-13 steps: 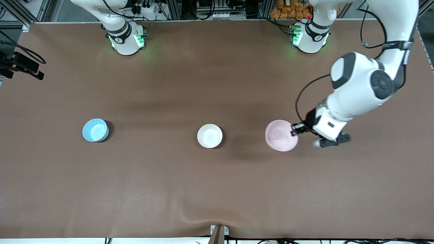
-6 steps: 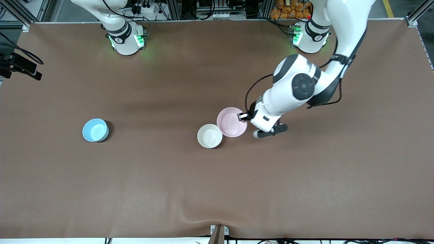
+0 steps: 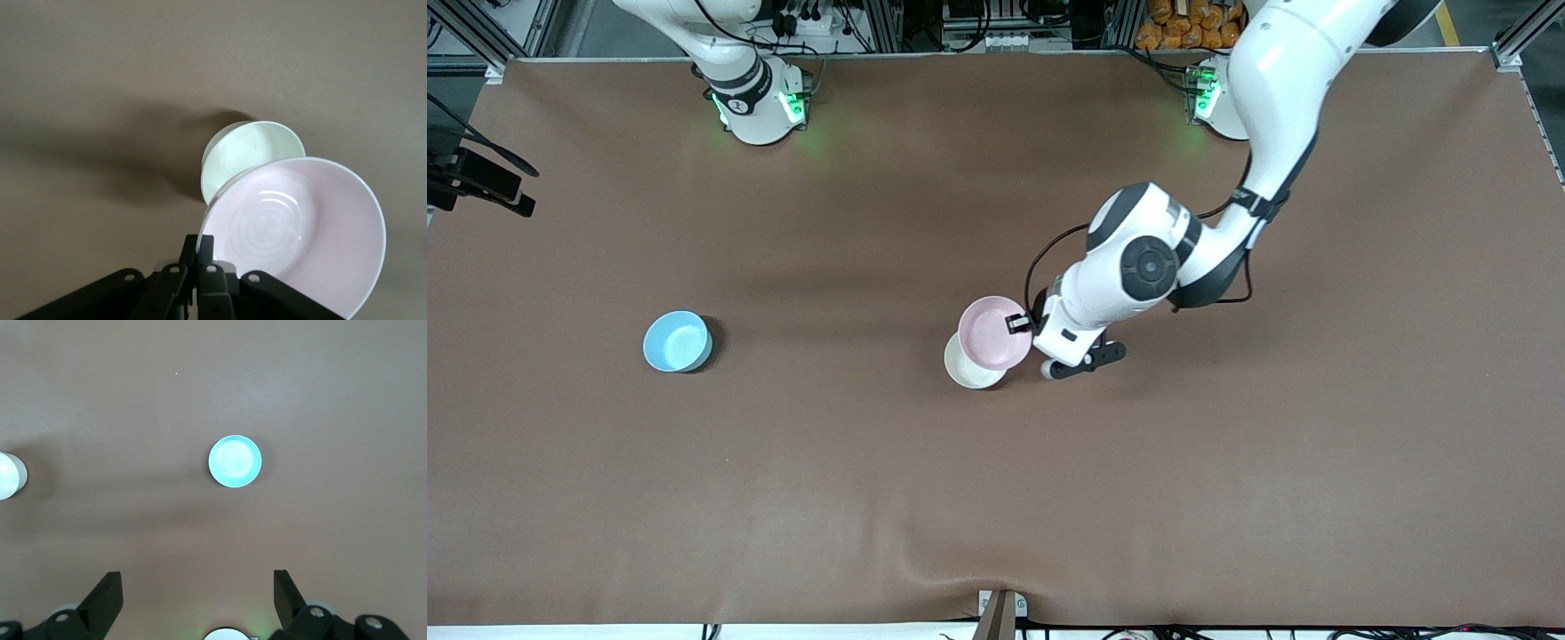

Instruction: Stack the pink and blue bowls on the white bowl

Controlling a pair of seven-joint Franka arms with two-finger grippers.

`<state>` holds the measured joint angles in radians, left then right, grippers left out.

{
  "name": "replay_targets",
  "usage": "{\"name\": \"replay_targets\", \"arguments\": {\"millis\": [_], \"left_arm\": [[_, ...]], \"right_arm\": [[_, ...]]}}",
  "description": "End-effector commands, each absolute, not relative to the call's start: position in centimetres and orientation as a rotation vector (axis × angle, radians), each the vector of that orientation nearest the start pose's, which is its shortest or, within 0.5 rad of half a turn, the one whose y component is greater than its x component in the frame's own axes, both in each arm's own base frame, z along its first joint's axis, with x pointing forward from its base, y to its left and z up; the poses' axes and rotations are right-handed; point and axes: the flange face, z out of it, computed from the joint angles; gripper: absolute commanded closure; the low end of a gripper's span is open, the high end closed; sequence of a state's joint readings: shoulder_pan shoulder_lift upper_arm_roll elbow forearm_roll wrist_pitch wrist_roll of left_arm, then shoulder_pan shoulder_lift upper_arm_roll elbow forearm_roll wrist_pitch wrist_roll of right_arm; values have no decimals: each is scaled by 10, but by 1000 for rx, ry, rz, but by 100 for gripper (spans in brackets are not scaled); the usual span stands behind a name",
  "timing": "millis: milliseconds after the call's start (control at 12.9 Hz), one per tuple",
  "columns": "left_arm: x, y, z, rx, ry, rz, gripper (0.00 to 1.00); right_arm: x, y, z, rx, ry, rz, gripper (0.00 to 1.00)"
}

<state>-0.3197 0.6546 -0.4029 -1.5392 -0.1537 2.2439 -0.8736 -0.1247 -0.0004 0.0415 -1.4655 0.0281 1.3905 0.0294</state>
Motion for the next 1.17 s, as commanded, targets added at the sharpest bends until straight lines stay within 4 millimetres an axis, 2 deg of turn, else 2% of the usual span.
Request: {"name": "replay_targets", "arguments": {"millis": [0,155,233,389,544,622,700,855,1011,1088], "left_arm": [[561,-456,283,-3359,-582,274,100],[560,-469,273,-3373,-570,266,100],[562,-470,268,-3373,-570,271,100],[563,-471,259,-3381,-572,263,100],[557,-478,250,-3381,-560,265,100],[556,-479,239,-3373,-566,279,100],[556,-480,236,-3381,-573,269,100],[557,-480,230,-3385,-584,263,100],[557,-480,226,-3384,-581,267,100],[556,-479,222,-3381,-584,271,100]], "right_arm": [[562,-47,615,-3098,165,229,0],[567,-56,604,-3115,179,270,0],[570,-61,592,-3114,190,306,0],[574,-86,573,-3099,246,361,0],[577,-97,564,-3095,277,380,0],[584,-104,544,-3090,272,430,0],[589,-119,526,-3059,296,462,0],[601,-126,495,-3046,307,471,0],[613,-138,444,-3049,329,425,0],[612,-145,417,-3042,346,389,0]]}}
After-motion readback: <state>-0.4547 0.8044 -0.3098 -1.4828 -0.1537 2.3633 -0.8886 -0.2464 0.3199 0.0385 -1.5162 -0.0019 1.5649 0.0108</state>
